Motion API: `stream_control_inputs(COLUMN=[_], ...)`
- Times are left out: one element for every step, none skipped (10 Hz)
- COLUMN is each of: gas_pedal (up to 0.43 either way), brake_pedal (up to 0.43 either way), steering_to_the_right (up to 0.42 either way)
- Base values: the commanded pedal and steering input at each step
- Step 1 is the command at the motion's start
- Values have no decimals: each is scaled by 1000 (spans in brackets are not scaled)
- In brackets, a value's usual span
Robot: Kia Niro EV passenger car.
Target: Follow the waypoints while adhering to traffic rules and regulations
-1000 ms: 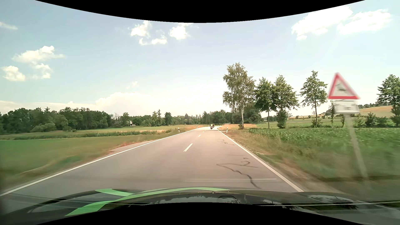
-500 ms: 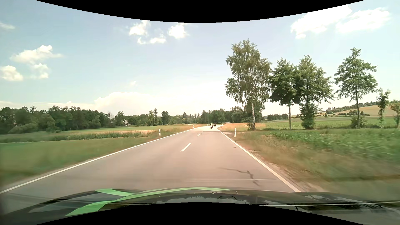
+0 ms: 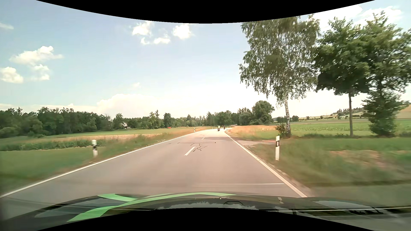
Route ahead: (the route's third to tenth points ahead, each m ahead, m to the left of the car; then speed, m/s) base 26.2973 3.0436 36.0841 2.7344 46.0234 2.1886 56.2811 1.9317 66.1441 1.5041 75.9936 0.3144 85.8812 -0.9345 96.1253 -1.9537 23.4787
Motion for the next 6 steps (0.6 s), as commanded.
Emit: stream_control_inputs(gas_pedal=[138, 138, 138, 150, 157, 169], brake_pedal=[0, 0, 0, 0, 0, 0], steering_to_the_right=[-3, -3, -3, -3, -2, -3])
